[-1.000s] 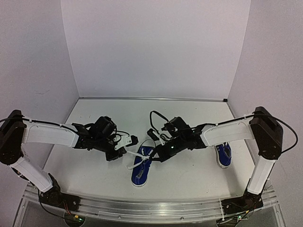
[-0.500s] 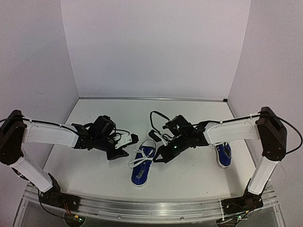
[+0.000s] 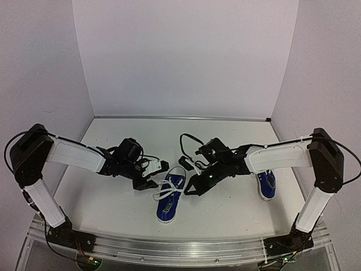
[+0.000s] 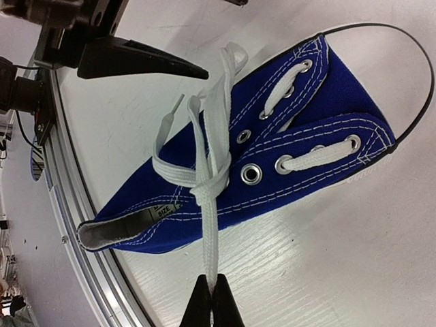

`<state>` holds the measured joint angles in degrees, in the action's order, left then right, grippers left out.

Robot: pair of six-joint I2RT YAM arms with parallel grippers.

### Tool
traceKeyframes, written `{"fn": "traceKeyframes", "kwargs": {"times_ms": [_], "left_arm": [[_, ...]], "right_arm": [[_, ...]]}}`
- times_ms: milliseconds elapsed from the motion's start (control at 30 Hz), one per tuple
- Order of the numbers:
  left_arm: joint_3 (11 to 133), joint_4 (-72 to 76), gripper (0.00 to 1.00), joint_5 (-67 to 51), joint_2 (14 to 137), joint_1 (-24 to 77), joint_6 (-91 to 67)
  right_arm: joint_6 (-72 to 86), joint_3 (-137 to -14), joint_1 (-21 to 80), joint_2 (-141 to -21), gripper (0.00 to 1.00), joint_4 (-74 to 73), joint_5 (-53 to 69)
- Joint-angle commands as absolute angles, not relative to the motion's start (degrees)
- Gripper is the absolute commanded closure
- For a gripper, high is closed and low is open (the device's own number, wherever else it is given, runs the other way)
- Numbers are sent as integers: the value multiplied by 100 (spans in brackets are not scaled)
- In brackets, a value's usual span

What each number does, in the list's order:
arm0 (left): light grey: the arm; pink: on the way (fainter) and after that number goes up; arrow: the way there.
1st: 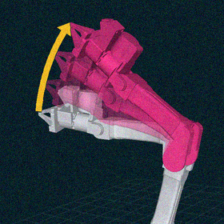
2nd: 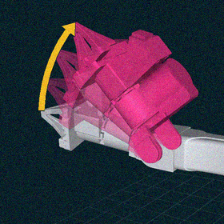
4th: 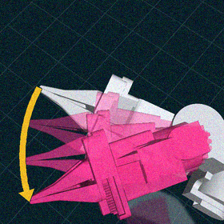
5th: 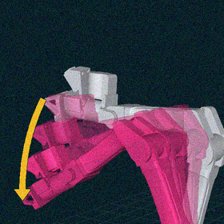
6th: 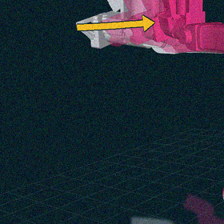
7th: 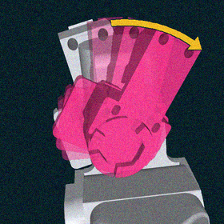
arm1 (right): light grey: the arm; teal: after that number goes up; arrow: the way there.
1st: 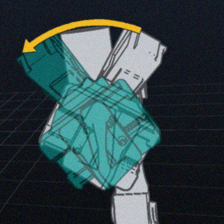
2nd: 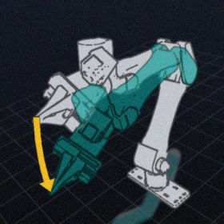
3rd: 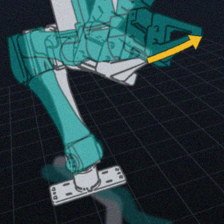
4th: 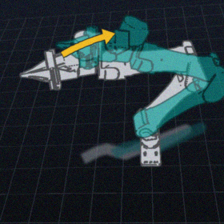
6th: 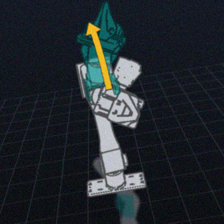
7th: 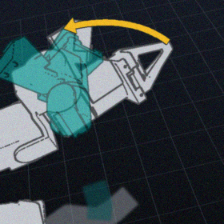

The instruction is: Tie the shoes

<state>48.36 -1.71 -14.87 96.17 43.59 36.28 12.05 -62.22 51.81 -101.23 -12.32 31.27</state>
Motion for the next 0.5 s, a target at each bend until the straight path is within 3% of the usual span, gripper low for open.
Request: {"fn": "traceKeyframes", "kwargs": {"times_ms": [0,467], "left_arm": [[5276,101,42,-1980,9794,4368,3884],[5549,110,46,-2346,10208,4658,4016]], "right_arm": [[1193,-6223,5212,-9954,100,-1318,3060],[1395,-6248,5212,-10050,100,-1240,3030]]}}
